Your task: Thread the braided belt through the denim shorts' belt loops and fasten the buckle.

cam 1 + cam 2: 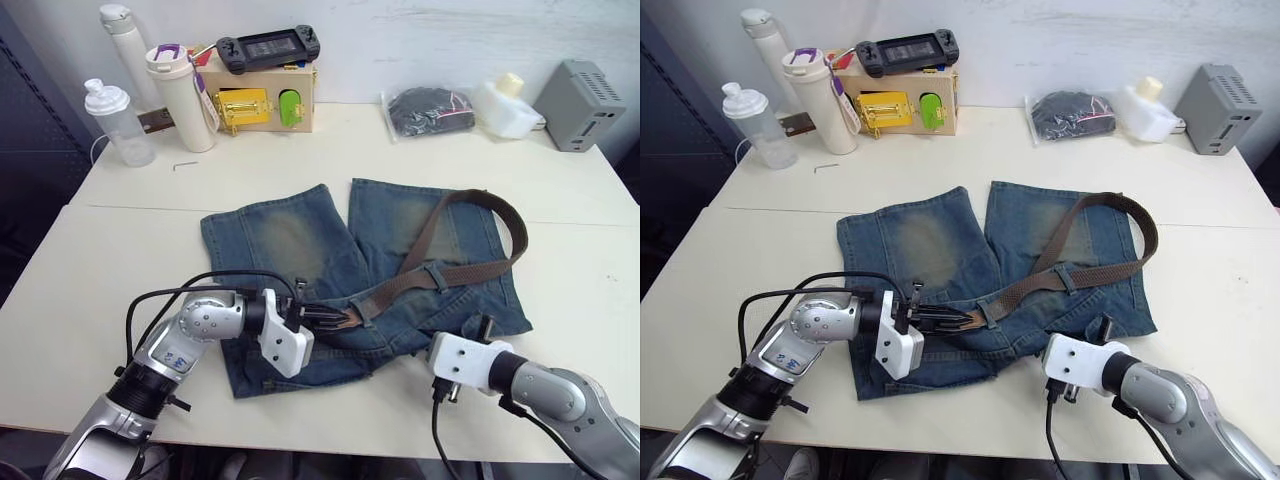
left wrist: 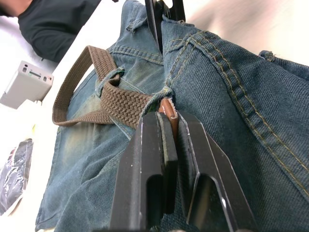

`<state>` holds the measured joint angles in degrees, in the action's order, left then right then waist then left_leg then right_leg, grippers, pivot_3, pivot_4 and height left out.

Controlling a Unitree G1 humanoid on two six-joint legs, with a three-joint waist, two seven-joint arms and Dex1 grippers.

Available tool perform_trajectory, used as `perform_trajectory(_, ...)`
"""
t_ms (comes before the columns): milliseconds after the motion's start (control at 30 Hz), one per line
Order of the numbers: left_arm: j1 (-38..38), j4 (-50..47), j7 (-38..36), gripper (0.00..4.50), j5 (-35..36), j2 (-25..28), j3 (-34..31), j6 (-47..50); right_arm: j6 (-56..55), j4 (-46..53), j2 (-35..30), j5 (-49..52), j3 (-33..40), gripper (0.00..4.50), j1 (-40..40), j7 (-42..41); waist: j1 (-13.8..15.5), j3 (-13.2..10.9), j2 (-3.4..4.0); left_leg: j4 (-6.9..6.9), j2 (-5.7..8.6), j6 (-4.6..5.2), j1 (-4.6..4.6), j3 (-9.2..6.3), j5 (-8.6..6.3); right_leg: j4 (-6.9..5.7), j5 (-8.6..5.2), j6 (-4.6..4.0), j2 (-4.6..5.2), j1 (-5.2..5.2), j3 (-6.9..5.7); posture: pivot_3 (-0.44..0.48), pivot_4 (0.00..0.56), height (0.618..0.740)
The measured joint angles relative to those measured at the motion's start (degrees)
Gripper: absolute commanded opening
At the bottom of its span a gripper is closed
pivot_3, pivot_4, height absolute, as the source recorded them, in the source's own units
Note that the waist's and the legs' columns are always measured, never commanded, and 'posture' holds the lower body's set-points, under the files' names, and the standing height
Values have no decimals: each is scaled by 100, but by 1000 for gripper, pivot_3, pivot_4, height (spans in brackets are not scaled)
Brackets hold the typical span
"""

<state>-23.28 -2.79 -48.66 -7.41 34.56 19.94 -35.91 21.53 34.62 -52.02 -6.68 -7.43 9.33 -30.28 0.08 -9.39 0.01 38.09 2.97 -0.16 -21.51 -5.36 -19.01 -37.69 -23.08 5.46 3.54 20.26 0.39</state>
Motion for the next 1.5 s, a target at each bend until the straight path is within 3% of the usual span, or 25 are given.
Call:
perform_trajectory(300,601,-438,42,0,91,713,-379,-555,1880,-799,270,-302,564,8,-1023,315,138,-2,6,-8,3,0,-3,-2,0,-4,0,0,6,15,3,0,150,740)
perform_trajectory(567,622,-554,84,0,97,625,-390,-586,2380,-813,486,-377,523,8,-1257,360,127,-2,7,-6,11,0,-4,-4,-1,-16,0,0,10,15,0,0,150,740)
perform_trajectory(700,611,-531,111,0,92,588,-388,-614,2542,-770,559,-335,727,1588,-1172,344,141,-2,7,-6,13,1,-4,-5,-1,-18,0,0,12,15,0,0,150,740)
perform_trajectory(867,685,-477,164,0,91,604,-407,-737,2878,-537,559,242,1791,3946,-866,-144,126,-3,9,-8,12,1,-5,-3,-1,-17,0,0,9,15,-1,0,150,740)
perform_trajectory(900,712,-446,179,0,91,605,-419,-763,3085,-399,591,523,2070,4373,-884,-335,120,-3,10,-7,12,1,-5,-2,-1,-19,0,0,9,15,-1,0,150,740)
perform_trajectory(933,725,-412,194,0,89,610,-427,-798,3284,-204,635,813,2314,4451,-928,-524,106,-4,12,-8,7,1,-4,5,-1,-17,0,0,5,15,0,0,150,740)
perform_trajectory(1100,805,-303,492,0,-31,628,-685,-1298,5944,1001,1718,3408,3974,4451,-2363,-1806,-12,-7,16,-12,-14,-1,-2,15,0,-14,0,-1,-10,13,-6,0,150,740)
perform_trajectory(1233,867,-93,848,0,-362,628,-967,-2008,6968,1198,2363,5610,4335,4451,-1850,-1864,78,-3,8,-16,-3,1,-1,-28,-4,-31,0,0,-4,14,-10,0,150,740)
perform_trajectory(1267,921,-42,987,0,-463,621,-1039,-2223,7066,1078,2760,6704,4267,4451,-1243,-1433,119,-6,13,-14,10,4,-5,-25,-6,-31,1,0,8,15,-9,0,150,740)
perform_trajectory(1300,917,-21,1062,0,-523,600,-1050,-2322,6826,931,2695,7536,4049,4451,-855,-852,122,-7,17,-9,19,7,-6,-19,-7,-31,1,1,16,14,-6,0,150,740)
perform_trajectory(1400,934,62,1259,0,-706,603,-1114,-2525,5116,574,1741,10459,2716,4451,376,1738,99,-7,11,0,25,20,-4,-3,-3,-15,1,2,36,-3,-15,0,150,740)
perform_trajectory(1500,941,66,1379,0,-820,596,-1153,-2527,3301,576,2338,11589,1287,4451,590,3633,-22,-3,-25,-3,7,11,2,-4,7,-3,1,2,20,-15,-26,0,150,740)
